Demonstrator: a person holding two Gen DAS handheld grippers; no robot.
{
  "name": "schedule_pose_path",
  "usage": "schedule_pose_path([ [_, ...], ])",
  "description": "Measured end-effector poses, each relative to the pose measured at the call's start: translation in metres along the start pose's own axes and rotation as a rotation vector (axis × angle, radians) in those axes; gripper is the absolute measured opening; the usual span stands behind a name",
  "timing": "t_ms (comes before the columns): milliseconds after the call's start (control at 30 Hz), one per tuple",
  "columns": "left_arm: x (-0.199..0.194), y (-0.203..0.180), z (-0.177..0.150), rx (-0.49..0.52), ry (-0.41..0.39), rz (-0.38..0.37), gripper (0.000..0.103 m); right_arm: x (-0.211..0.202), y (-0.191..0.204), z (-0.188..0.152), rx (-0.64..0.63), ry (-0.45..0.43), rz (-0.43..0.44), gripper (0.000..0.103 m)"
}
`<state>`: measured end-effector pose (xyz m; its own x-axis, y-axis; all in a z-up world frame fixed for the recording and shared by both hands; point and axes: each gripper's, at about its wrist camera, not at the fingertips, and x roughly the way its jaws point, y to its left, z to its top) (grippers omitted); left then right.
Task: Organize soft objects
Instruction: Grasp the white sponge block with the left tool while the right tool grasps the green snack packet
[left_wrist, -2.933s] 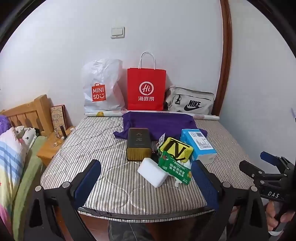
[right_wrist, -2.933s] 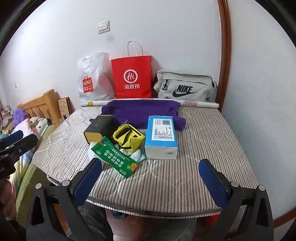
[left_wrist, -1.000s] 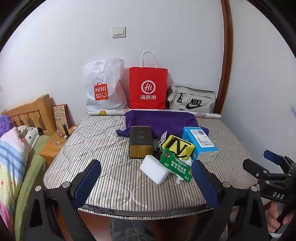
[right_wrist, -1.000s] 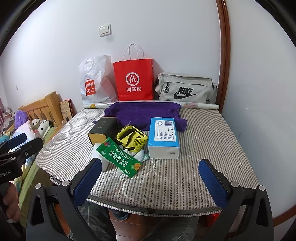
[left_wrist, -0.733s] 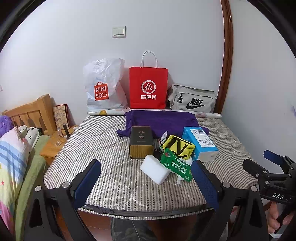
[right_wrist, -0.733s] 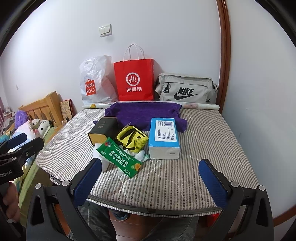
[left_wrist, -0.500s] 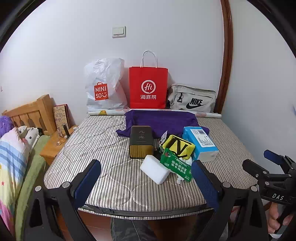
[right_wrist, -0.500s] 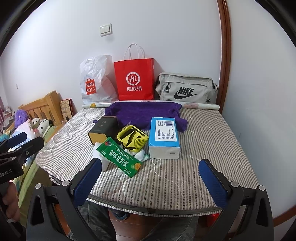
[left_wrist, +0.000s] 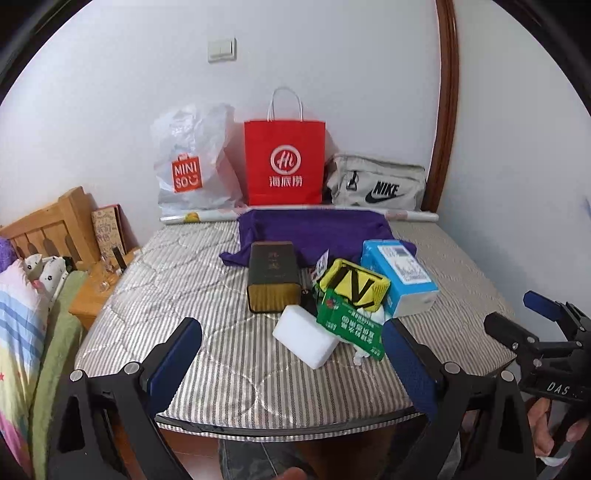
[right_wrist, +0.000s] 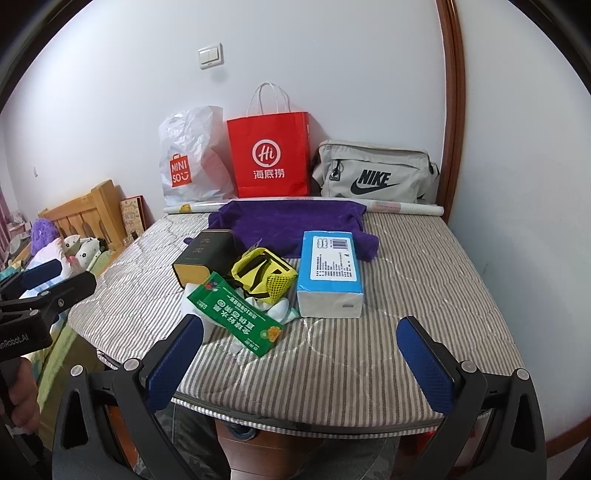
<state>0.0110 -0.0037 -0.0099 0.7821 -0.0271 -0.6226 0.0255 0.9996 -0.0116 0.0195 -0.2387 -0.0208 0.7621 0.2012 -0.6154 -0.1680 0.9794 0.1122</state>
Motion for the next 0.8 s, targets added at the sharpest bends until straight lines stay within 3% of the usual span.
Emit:
schedule_pose_path([
  [800,0.151,0.006,-0.045,0.145,0.239,-0.246,0.098,0.101,-0.006,-0.023,-0.035,0.133,0.052,0.103],
])
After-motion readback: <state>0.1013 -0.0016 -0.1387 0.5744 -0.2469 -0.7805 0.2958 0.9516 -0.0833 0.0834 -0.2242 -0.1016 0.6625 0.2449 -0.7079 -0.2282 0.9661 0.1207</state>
